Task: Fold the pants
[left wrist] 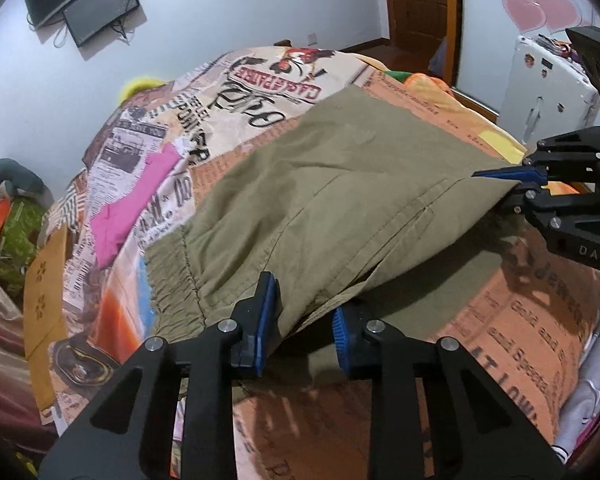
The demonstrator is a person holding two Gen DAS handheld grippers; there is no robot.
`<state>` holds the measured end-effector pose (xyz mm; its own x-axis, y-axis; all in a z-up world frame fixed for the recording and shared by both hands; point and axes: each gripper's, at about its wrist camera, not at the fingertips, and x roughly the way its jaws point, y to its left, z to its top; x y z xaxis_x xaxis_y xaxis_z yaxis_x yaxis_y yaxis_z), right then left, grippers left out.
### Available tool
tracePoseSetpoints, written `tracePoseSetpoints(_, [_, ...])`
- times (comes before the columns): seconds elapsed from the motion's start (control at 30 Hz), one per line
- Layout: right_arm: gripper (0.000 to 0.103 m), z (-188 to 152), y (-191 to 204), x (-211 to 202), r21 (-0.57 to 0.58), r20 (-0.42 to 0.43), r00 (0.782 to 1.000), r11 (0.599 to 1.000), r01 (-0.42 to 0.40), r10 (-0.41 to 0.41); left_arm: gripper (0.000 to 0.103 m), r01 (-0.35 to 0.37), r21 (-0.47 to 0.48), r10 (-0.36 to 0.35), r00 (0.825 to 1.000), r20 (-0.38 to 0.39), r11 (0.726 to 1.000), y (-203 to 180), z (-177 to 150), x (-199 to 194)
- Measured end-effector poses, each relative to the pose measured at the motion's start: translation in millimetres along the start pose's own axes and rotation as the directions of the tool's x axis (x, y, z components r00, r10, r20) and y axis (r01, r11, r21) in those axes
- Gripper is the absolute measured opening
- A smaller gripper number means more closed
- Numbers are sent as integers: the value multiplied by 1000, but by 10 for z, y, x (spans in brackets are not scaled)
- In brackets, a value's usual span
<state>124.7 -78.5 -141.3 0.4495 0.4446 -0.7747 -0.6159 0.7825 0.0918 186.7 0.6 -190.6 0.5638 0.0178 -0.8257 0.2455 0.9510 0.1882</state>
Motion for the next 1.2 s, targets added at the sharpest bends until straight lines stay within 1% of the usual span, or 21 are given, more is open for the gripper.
tracePoseSetpoints(0.17, [9, -140, -21, 35, 15, -28, 1000, 1000, 4, -3, 28, 19, 7, -19, 999, -27, 1000, -118, -114, 51])
tracePoseSetpoints(0.4, [11, -267, -5, 117, 27, -73, 997, 1000, 11, -9, 28, 55, -32, -57, 996, -68, 998, -103, -246, 180])
tracePoseSetpoints(0.47, [20, -292, -1, 110, 25, -83, 996, 999, 28, -25, 29, 55, -42, -58, 996, -70, 998, -90, -267, 159])
tracePoseSetpoints(0.5, [23, -305, -1, 95, 23, -92, 995, 999, 35, -32, 30, 55, -46, -59, 996, -71, 997, -85, -274, 144])
tracePoseSetpoints(0.57, [38, -334, -44, 49, 32, -102, 994, 999, 39, -36, 36, 67, -62, -72, 995, -74, 996, -61, -295, 93])
tracePoseSetpoints(0.63, [45, -371, -123, -33, 64, -103, 994, 997, 42, -36, 39, 95, -86, -102, 992, -78, 992, -27, -320, 39])
tracePoseSetpoints(0.7, [47, -398, -191, -115, 98, -102, 994, 994, 53, -43, 43, 113, -105, -122, 989, -81, 988, 4, -362, -36])
tracePoseSetpoints(0.73, [48, -418, -239, -183, 119, -98, 994, 992, 49, -37, 48, 111, -117, -121, 990, -76, 987, 34, -392, -99])
tracePoseSetpoints(0.77, [52, -437, -261, -230, 132, -94, 995, 990, 53, -40, 51, 110, -127, -119, 990, -72, 986, 59, -407, -130])
tracePoseSetpoints(0.83, [61, -467, -323, -355, 158, -73, 994, 984, 88, -78, 53, 109, -166, -120, 991, -62, 980, 149, -462, -222])
tracePoseSetpoints(0.93, [62, -498, -413, -512, 189, -35, 994, 976, 108, -103, 54, 93, -240, -107, 993, -46, 966, 351, -534, -327])
tracePoseSetpoints(1.07, [62, -503, -553, -620, 234, -8, 991, 963, 134, -136, 54, 47, -346, -65, 997, -41, 937, 669, -616, -372])
tracePoseSetpoints(1.13, [62, -513, -653, -630, 273, 9, 988, 951, 148, -156, 54, 41, -395, -65, 997, -47, 918, 793, -635, -337])
tracePoseSetpoints(1.2, [62, -540, -748, -603, 318, 6, 986, 935, 154, -165, 54, 59, -436, -87, 995, -44, 898, 879, -651, -292])
